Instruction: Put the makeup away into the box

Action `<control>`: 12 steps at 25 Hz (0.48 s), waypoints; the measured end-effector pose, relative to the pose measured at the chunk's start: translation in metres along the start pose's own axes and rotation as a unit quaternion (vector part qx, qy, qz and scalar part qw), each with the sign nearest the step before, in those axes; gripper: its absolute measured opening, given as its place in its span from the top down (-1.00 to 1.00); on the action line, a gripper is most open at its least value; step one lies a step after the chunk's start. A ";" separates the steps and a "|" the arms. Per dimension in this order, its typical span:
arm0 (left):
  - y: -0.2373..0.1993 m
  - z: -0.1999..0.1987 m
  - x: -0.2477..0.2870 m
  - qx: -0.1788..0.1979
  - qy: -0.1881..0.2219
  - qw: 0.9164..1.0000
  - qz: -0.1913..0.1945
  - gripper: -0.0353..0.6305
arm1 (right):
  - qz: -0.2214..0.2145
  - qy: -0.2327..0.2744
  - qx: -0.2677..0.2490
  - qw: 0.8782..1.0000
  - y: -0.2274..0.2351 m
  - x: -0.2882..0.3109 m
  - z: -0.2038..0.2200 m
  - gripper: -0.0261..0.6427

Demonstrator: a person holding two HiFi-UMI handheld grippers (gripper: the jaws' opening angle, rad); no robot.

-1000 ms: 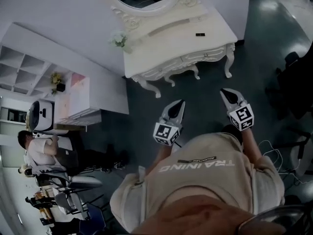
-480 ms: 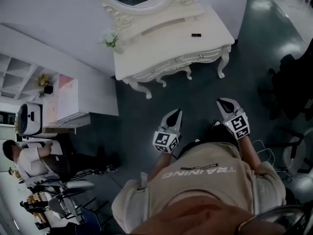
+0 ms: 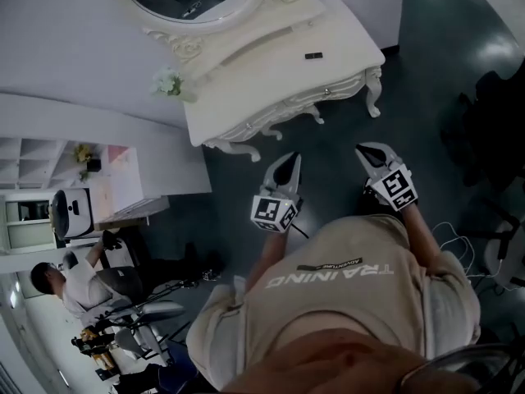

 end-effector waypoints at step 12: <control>-0.078 -0.054 0.081 0.039 -0.036 0.996 -0.068 0.88 | -0.015 0.036 -0.001 0.999 0.126 0.061 0.000 0.91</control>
Point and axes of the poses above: the fingertips, and each gripper's own axes: x forward along the fingers, y to its right, z out of its underside, the point moved 7 cm from there along -x, backward along the fingers, and after that the axes turned 15 degrees about z, right-handed, at the moved point
